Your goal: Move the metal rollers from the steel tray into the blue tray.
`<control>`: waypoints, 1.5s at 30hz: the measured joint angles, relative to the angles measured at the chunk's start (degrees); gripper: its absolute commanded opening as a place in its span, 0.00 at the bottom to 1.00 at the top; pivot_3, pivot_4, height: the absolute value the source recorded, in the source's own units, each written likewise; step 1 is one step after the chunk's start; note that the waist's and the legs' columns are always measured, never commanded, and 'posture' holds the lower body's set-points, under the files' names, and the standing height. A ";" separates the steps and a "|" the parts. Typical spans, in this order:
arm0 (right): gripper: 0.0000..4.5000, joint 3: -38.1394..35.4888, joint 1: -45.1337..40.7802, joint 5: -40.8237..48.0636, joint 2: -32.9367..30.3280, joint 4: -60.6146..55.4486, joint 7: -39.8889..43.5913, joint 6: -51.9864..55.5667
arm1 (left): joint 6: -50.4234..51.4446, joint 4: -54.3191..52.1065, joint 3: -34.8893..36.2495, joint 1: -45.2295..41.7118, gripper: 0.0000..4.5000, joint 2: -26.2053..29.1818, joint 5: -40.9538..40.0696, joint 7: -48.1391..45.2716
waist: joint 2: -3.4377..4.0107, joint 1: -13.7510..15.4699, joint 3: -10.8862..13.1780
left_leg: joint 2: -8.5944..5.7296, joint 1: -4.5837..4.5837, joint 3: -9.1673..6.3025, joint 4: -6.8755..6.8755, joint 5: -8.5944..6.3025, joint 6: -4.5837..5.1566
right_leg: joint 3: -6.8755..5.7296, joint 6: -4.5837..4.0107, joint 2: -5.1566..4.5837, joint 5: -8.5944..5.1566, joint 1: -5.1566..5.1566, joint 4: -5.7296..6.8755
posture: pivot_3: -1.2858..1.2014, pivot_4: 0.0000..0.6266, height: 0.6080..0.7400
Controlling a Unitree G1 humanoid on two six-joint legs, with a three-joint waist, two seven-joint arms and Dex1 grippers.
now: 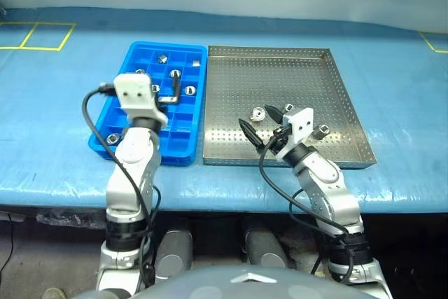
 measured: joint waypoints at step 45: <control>1.00 -5.38 10.72 6.46 -8.37 -15.35 -2.09 10.85 | -7.99 53.73 -10.28 -20.55 0.40 -6.16 5.10 -17.29 | 0.00 -7.15 0.01 | 0.02 -0.03 0.09 0.00 -0.02 0.03 | 0.27 0.22 0.13 0.09 -0.10 0.01 | 0.43 0.24 1.00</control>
